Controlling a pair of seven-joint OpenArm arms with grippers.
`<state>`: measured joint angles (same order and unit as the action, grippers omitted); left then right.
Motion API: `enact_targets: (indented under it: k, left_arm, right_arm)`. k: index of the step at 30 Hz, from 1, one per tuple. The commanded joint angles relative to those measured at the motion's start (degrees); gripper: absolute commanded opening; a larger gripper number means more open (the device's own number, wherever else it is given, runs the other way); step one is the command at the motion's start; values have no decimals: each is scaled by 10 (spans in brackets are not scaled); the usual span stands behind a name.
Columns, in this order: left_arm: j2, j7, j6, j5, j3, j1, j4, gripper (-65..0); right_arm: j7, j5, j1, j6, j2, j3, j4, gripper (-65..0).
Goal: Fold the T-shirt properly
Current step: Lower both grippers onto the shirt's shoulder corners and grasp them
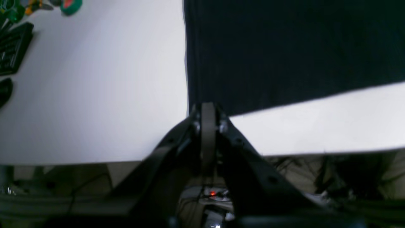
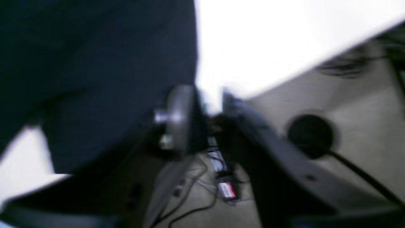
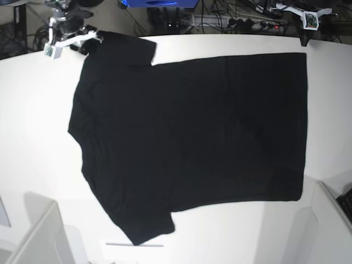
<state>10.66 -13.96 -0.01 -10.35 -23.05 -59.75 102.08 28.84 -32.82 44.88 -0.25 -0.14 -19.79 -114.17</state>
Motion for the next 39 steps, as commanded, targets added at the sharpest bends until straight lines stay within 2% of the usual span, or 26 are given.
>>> enact_targets:
  k: [1, 3, 5, 8, 10, 13, 17, 22, 27, 33, 34, 36, 37, 38, 39]
  left_arm:
    - [2, -13, 3, -30, -3, -9, 6, -522]
    - [7, -12, 1, -87, -3, -8, 6, -392]
    - [27, -12, -22, -133, -8, -8, 6, -319]
    - [43, -11, -99, -213, -11, -6, -12, -225]
    - [56, -11, -138, -255, -13, -1, -27, -201]
    - [57, -8, -149, -269, -24, 2, -49, -202]
    - [54, 48, -152, -275, -51, 17, -60, -202]
    - [32, 105, -152, -276, -88, 45, -60, -202]
    - [23, 163, -152, -277, -98, 73, -60, -202]
    - [11, 181, -152, -277, -99, 89, -60, -202]
    - [7, 181, -152, -277, -99, 92, -60, -202]
    - [1, 181, -152, -277, -99, 92, -60, -202]
    - [1, 181, -152, -277, -99, 92, -60, -202]
    - [0, 181, -152, -278, -99, 92, -60, -202]
    - [0, 181, -152, -278, -99, 93, -61, -202]
  right_arm:
    - [1, -32, 2, 0, 13, -4, -10, -396]
    - [12, -101, -6, 0, 45, -4, -9, -372]
    - [13, -158, -16, 0, 71, -4, 4, -366]
    - [13, -212, -37, 0, 100, -1, 31, -366]
    - [13, -214, -48, -1, 108, 1, 49, -365]
    - [37, -213, -68, -1, 108, -3, 78, -365]
    - [72, -212, -97, -1, 108, -1, 137, -365]
    - [76, -212, -92, -1, 106, 9, 154, -368]
    - [74, -211, -80, -1, 109, 52, 154, -372]
    - [75, -211, -72, -1, 109, 54, 153, -384]
    - [75, -211, -72, -1, 109, 53, 156, -416]
    - [75, -211, -74, -1, 118, 53, 158, -527]
    - [75, -211, -74, -1, 123, 54, 158, -605]
    - [76, -211, -75, -1, 124, 54, 158, -650]
    - [76, -211, -75, -1, 124, 54, 158, -650]
